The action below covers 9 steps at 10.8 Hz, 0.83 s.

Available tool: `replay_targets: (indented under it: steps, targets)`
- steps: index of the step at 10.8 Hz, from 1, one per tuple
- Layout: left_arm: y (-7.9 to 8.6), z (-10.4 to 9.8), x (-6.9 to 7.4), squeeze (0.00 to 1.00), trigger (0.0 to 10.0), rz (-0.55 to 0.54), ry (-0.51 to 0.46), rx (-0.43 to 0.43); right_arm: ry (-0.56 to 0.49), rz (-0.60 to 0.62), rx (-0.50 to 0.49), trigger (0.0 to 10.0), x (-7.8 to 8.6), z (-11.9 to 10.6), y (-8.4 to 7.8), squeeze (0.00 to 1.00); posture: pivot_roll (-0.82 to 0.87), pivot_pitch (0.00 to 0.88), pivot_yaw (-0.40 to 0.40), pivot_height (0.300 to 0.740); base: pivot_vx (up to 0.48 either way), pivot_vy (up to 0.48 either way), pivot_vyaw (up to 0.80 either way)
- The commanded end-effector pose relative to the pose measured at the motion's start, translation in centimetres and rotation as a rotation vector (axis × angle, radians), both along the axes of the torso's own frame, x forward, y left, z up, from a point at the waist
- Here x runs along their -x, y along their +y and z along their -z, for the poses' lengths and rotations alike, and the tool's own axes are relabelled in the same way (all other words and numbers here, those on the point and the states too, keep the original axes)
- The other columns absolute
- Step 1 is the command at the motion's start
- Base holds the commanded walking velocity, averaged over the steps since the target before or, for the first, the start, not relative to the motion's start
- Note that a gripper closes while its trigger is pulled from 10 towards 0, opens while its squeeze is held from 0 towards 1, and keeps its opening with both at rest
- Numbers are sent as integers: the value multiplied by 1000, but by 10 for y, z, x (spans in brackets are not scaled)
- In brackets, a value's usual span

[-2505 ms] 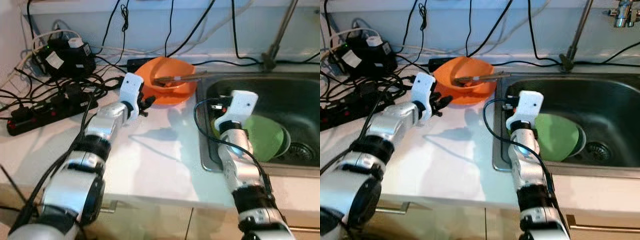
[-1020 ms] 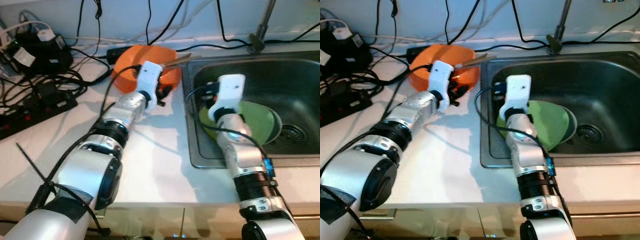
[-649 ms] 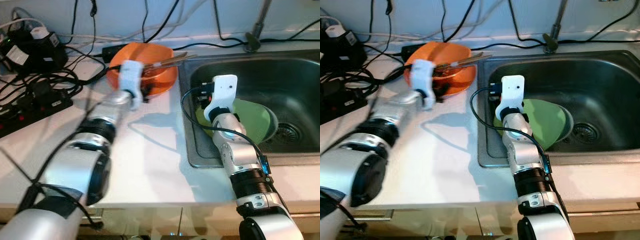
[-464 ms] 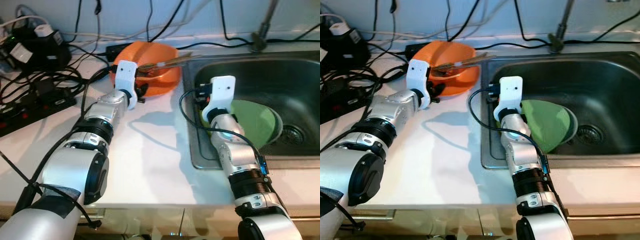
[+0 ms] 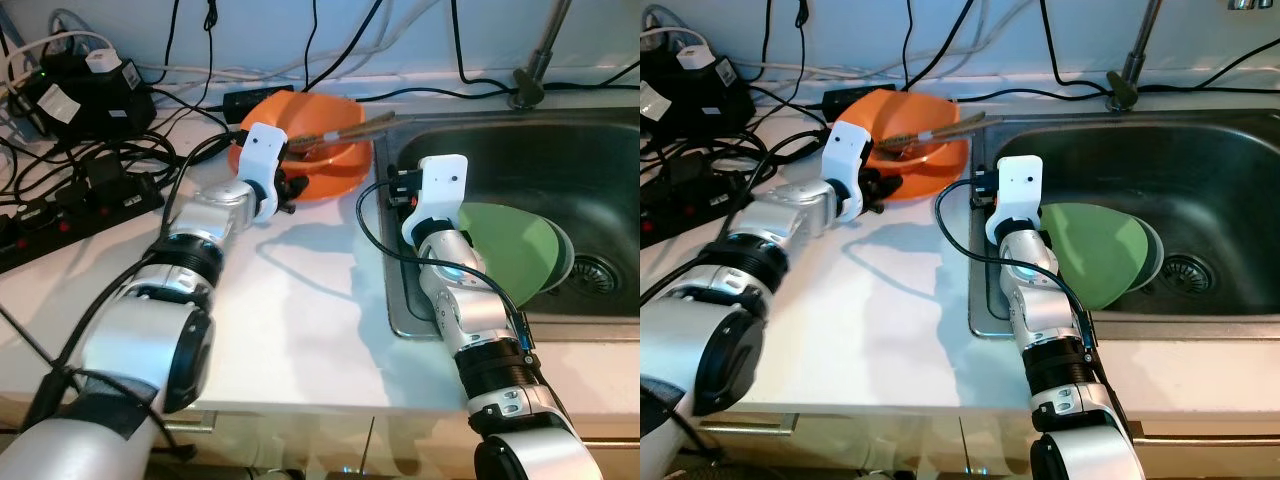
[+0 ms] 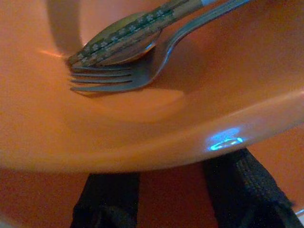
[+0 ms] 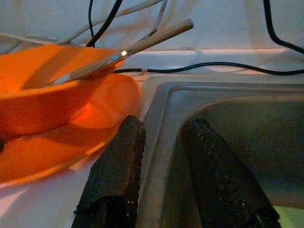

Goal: Kitchen organization

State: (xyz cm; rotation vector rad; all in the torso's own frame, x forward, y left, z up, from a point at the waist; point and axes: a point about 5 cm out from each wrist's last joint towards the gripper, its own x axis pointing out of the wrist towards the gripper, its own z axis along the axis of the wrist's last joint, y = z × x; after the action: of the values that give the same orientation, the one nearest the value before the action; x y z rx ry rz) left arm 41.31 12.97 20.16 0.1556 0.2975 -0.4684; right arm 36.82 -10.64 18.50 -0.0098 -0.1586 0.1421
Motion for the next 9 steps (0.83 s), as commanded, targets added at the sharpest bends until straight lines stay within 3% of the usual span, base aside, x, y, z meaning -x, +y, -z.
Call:
replay_targets:
  steps: [1,3,4,6,8,9]
  targets:
    - [16,60,21,0,10000,-1,268,-84,-4,-11,-7,10000,-2,-2,3,0,167,108,102,740,0,0,0]
    - [29,66,34,0,10000,58,322,-91,0,-9,-8,10000,-4,-1,2,0,205,115,94,740,0,0,0]
    - [37,68,57,0,10000,84,316,-100,-1,0,-10,10000,-7,-2,0,0,229,119,84,740,0,0,0]
    - [44,68,90,0,10000,123,281,-116,1,4,-9,10000,-9,-2,-3,0,250,122,68,740,0,0,0]
    - [51,64,141,0,10000,166,303,-120,7,10,-4,10000,-12,0,-7,0,289,118,42,740,0,0,0]
    - [48,56,159,0,10000,195,298,-120,11,9,-2,10000,-14,1,-7,0,301,117,34,740,0,0,0]
